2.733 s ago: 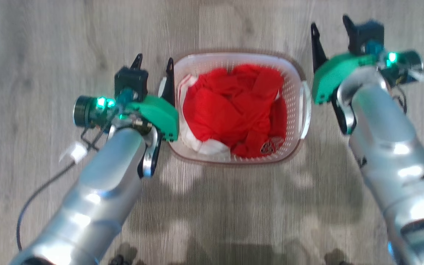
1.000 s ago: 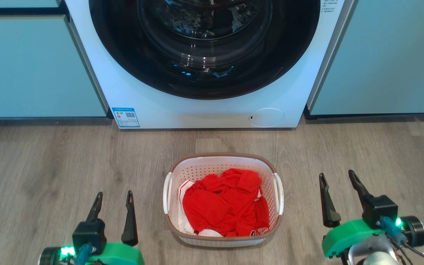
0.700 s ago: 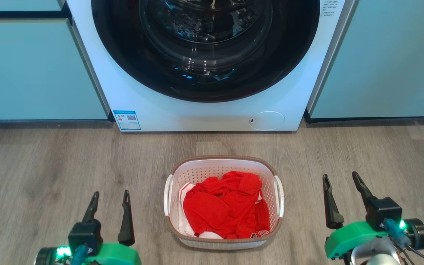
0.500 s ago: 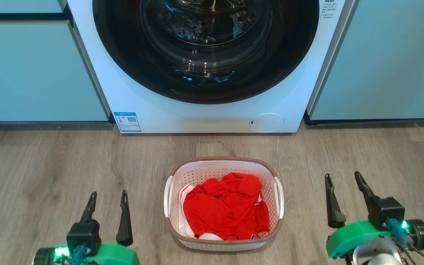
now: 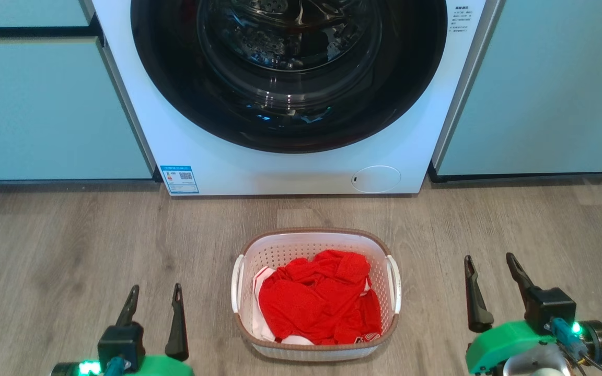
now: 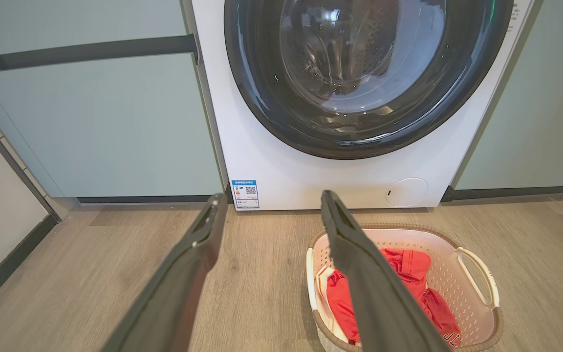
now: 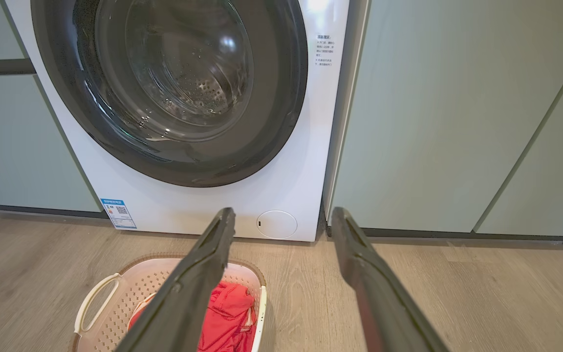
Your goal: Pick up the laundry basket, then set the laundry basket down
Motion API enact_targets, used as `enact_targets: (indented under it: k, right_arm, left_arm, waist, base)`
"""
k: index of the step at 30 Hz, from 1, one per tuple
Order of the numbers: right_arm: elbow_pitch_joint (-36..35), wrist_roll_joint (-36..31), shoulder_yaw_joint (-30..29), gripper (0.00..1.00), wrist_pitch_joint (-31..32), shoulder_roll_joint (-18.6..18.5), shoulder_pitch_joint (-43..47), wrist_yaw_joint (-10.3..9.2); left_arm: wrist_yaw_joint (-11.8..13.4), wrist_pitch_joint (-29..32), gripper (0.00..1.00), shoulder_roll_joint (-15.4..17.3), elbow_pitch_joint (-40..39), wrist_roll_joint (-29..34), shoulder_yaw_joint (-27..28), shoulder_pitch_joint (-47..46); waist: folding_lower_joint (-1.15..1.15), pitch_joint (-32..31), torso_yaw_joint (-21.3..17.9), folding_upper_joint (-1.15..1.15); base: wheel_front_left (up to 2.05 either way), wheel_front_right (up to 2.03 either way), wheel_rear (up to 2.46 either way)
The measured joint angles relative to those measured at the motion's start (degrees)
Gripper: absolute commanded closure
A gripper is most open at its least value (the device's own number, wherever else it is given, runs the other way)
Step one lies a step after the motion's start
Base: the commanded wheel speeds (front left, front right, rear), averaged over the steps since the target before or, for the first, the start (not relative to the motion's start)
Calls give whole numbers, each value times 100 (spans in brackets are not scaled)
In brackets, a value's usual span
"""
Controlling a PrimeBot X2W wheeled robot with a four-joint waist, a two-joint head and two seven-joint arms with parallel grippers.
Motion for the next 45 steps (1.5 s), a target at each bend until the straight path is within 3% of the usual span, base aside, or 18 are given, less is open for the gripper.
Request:
enact_targets:
  k: [8, 17, 18, 25, 45]
  right_arm:
    - [-14, -22, -58, 0, 0, 2, 0, 0]
    - [-33, 1, -74, 0, 0, 4, 0, 0]
    - [-14, 1, -71, 100, 2, 5, 0, 0]
    - [622, 19, -1, 100, 12, 27, 252, 0]
    - [638, 1435, -60, 100, 257, 26, 209, 0]
  left_arm:
    - [9, 0, 0, 47, -194, 209, -4, -3]
    - [-25, 0, 0, 33, -142, 40, 30, -1]
    - [-27, 1, 100, 25, -126, -7, 36, -1]
    - [-26, 29, 100, 1, 502, -26, -20, 252]
    - [-202, 330, 100, -3, 544, -1423, 119, 139]
  waist:
    - [0, 10, 4, 0]
    - [0, 28, 18, 0]
    - [0, 31, 19, 0]
    - [0, 35, 15, 0]
    - [0, 68, -36, 0]
  base:
    - [0, 0, 0]
    - [0, 0, 0]
    - [0, 0, 0]
    - [0, 0, 0]
    - [0, 0, 0]
